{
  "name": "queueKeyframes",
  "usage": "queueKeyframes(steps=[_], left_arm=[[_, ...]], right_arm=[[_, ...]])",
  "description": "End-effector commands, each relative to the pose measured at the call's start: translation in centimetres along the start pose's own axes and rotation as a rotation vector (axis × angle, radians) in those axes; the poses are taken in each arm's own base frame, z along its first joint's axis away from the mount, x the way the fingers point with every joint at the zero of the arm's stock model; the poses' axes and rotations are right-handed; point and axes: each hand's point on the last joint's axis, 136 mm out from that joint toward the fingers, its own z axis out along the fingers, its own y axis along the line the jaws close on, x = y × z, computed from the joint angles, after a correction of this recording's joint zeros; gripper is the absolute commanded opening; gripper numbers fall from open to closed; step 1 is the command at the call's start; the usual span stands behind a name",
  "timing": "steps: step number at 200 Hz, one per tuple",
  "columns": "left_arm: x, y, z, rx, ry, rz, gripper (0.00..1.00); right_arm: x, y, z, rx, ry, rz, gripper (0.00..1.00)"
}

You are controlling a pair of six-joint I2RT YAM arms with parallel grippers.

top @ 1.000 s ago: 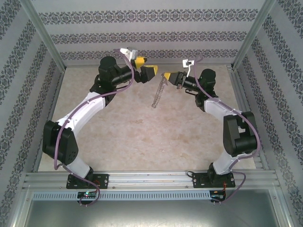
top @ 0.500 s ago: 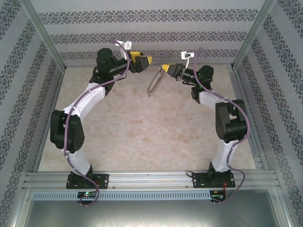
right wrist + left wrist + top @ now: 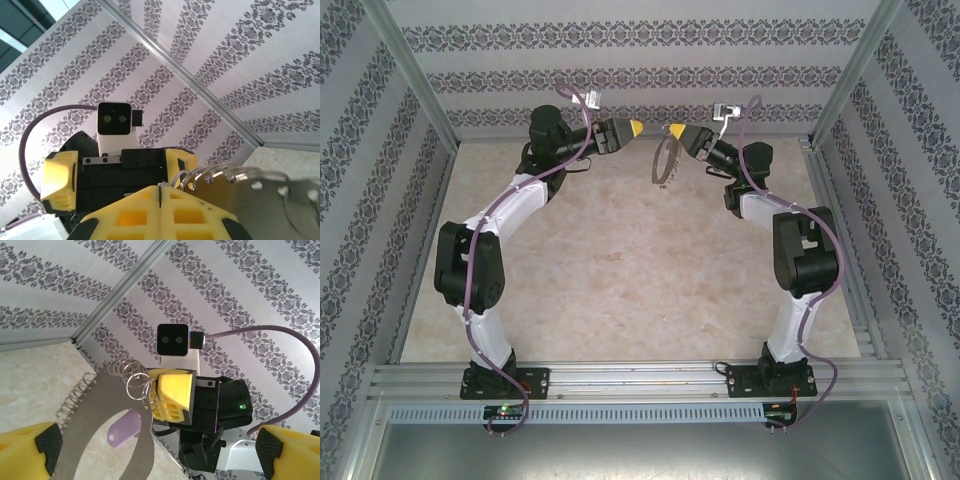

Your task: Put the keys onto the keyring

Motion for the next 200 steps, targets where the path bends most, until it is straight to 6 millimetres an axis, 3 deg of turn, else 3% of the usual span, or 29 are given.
queueKeyframes(steps=[1,55,91,170,179,200], left_arm=[[1.2,0.2,-0.2,-0.067,0.011,0.002,1.00],[2.4,-0.2,-0.1,-0.090,0.023,0.008,0.99],[3.0,-0.9,-0.1,-0.026,0.025,-0.047,0.83],[4.4,-2.0,-1.0,0.001,0.047,-0.049,0.59],[4.3,-2.1,-1.0,0.008,0.041,-0.048,0.52],[4.1,-2.3,-1.0,0.019,0.037,-0.052,0.51]], right_arm=[[-0.4,0.4,0.2,-0.026,-0.039,-0.006,0.00],[2.1,0.5,1.0,-0.006,0.036,0.001,0.00],[4.0,1.2,1.7,-0.039,0.100,-0.007,0.00],[5.1,2.0,2.9,-0.099,0.130,0.000,0.00],[5.2,2.0,3.0,-0.100,0.132,0.001,0.00],[5.6,2.4,3.1,-0.111,0.140,-0.001,0.00]])
